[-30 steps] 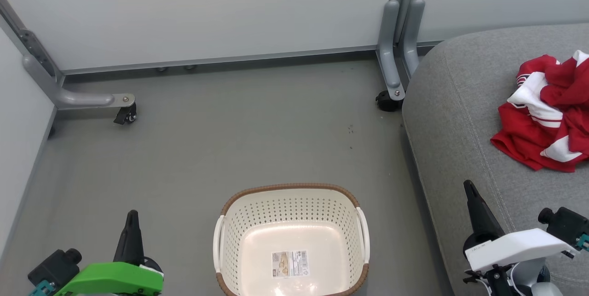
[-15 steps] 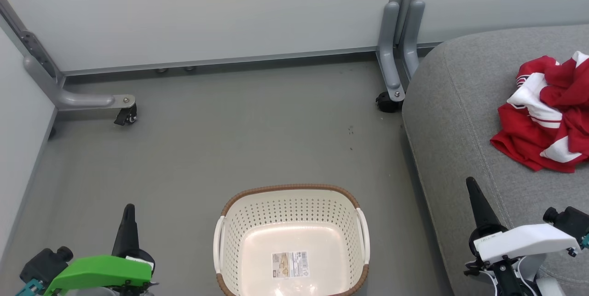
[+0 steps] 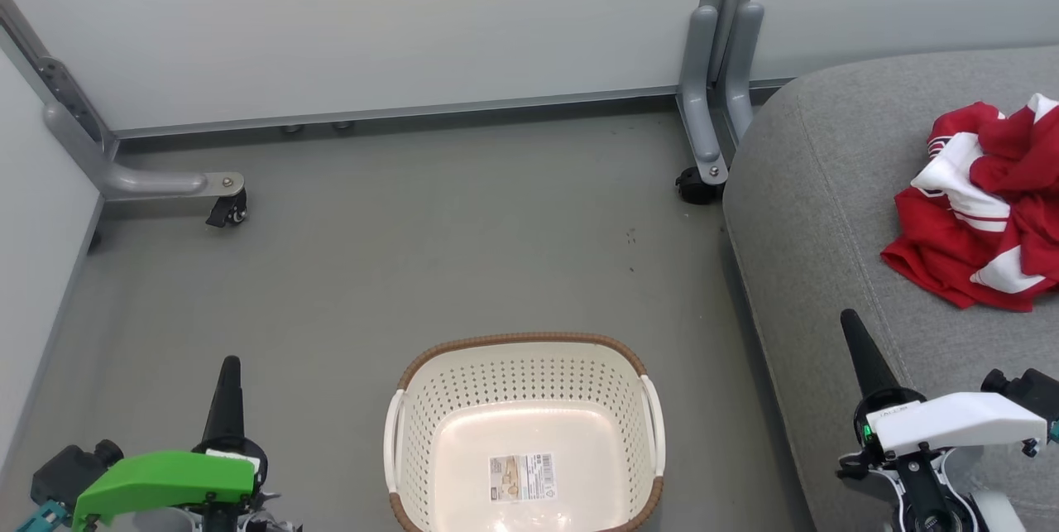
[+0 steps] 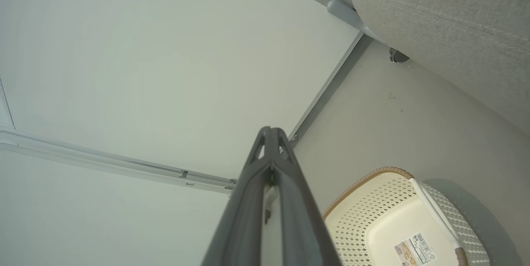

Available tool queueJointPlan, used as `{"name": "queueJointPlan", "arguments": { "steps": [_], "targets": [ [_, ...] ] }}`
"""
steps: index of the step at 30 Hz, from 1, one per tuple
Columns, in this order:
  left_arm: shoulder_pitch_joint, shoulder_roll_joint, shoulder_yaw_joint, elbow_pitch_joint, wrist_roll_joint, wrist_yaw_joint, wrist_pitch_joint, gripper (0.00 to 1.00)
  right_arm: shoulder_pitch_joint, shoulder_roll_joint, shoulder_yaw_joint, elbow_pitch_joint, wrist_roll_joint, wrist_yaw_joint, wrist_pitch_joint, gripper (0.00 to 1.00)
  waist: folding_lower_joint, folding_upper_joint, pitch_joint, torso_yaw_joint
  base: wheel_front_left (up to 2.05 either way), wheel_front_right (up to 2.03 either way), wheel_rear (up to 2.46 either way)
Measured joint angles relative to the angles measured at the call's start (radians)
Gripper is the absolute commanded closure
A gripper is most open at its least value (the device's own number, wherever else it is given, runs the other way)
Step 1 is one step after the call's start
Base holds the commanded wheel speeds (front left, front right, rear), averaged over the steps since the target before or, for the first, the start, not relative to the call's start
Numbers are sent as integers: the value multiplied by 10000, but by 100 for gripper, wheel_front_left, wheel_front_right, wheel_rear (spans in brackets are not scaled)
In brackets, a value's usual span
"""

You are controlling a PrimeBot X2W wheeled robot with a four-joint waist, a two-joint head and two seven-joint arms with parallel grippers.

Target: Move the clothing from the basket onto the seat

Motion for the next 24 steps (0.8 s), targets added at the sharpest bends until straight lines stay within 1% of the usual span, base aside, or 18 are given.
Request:
{"name": "queueJointPlan", "arguments": {
  "steps": [24],
  "targets": [
    [-326,-23,234,-27,-2163,-119,548,100,-392,-2,-230,460,2192,0,280,100,0,0,-64,6,0,0,0]
  ]
}}
